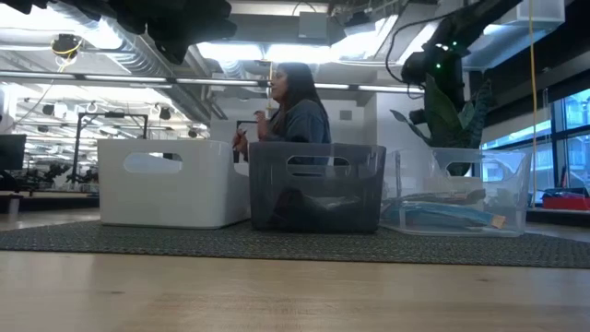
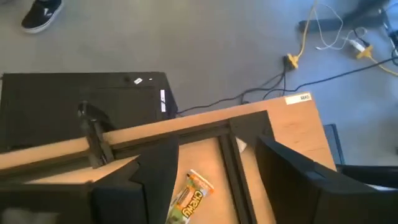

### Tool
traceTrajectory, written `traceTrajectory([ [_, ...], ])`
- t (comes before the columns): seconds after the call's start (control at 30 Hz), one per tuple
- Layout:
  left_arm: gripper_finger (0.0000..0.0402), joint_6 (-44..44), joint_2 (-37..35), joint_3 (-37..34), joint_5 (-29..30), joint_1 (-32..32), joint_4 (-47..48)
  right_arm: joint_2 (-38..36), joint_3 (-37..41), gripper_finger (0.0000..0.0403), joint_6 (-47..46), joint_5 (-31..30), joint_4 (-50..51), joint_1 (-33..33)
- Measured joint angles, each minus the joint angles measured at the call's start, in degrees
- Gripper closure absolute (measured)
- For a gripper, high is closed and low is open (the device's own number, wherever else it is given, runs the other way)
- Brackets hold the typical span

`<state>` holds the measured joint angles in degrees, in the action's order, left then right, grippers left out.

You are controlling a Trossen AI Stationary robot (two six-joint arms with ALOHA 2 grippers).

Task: Pick and place Granola Bars by type
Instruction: Put the yellow granola bar into the transparent bin

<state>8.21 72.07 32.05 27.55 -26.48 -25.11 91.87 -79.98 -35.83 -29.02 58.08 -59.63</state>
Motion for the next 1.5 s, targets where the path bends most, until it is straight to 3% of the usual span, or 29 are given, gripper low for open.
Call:
traceTrajectory([
  [0.17,0.0272,0.36,0.00,0.00,-0.10,0.00,0.41,2.48,-1.21,0.0187,-1.80,1.25,1.10,-0.14],
  [0.33,0.0270,2.14,0.00,0.00,-0.17,0.01,1.33,5.86,-1.23,0.0187,-4.98,8.34,2.08,-2.57],
  [0.73,0.0270,2.14,0.00,0.00,-0.21,-0.04,1.43,9.05,-0.62,0.0187,-10.29,8.33,1.34,-2.30],
  [0.9,0.0272,2.14,0.00,0.00,-0.22,-0.04,1.41,11.88,-0.53,0.0187,-11.38,13.91,1.11,-2.79],
  [1.07,0.0270,2.13,0.00,0.00,-0.22,-0.04,1.43,15.82,-0.27,0.0187,-11.99,14.04,-1.73,-2.83],
  [1.2,0.0272,2.12,0.00,0.00,-0.22,-0.04,1.43,18.39,-0.27,0.0187,-15.86,18.39,-2.98,-2.83],
  [1.37,0.0270,2.60,0.00,0.00,-0.22,-0.04,1.41,19.91,-0.25,0.0187,-30.02,11.82,1.03,-2.79],
  [1.5,0.0272,3.08,0.00,0.00,-0.22,-0.04,1.42,19.89,-0.25,0.0187,-34.33,9.62,4.24,-2.88],
])
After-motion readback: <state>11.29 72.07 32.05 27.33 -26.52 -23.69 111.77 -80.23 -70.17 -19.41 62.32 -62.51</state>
